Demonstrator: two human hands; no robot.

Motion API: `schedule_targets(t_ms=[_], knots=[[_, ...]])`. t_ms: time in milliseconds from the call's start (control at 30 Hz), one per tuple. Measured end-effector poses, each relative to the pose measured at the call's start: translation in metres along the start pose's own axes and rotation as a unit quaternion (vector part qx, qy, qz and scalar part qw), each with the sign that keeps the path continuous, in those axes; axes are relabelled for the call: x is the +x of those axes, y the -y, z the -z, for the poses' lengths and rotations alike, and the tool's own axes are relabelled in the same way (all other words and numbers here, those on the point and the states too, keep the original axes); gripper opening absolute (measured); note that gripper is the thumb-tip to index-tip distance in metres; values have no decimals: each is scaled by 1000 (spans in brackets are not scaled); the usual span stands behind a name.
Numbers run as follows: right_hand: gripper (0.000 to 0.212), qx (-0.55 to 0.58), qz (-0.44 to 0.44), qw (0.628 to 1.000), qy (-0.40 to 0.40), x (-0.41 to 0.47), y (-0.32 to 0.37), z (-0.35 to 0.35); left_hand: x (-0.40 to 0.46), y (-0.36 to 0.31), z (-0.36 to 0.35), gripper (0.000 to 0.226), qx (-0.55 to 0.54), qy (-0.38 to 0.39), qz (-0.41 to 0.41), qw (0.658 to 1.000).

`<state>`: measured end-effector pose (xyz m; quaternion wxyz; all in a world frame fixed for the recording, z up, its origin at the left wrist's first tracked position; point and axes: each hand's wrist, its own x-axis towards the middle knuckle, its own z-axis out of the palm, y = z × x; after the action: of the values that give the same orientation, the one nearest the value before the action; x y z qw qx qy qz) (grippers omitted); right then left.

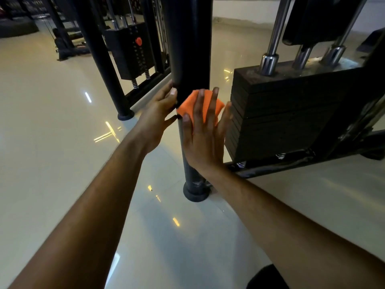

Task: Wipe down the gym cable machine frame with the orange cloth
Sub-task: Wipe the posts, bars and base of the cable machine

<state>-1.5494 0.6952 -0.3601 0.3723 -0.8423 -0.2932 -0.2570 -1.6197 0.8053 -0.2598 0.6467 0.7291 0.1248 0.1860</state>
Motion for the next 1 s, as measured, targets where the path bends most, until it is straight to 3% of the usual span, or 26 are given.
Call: schedule_targets(t_ms=[233,333,500,633,767,1000], knots=[[78,20,81,994,69,-47,-44,-35,-4,15,5,42,-14,17,11,1000],[73,35,104,993,35,-31,-30,-19,-8,24,4,47,-2,19,28,999],[70,83,63,994,-36,-7,-14,-30,-4,37,7,47,-1,8,46,999],[90,37,77,995,53,-74,-64,-60,-2,46,6,46,11,14,51,999],[75,94,46,991,83,-83,-67,-63,-3,52,8,49,19,16,48,999],[70,115,57,992,20,-36,-45,-53,4,54,14,35,23,19,55,998]])
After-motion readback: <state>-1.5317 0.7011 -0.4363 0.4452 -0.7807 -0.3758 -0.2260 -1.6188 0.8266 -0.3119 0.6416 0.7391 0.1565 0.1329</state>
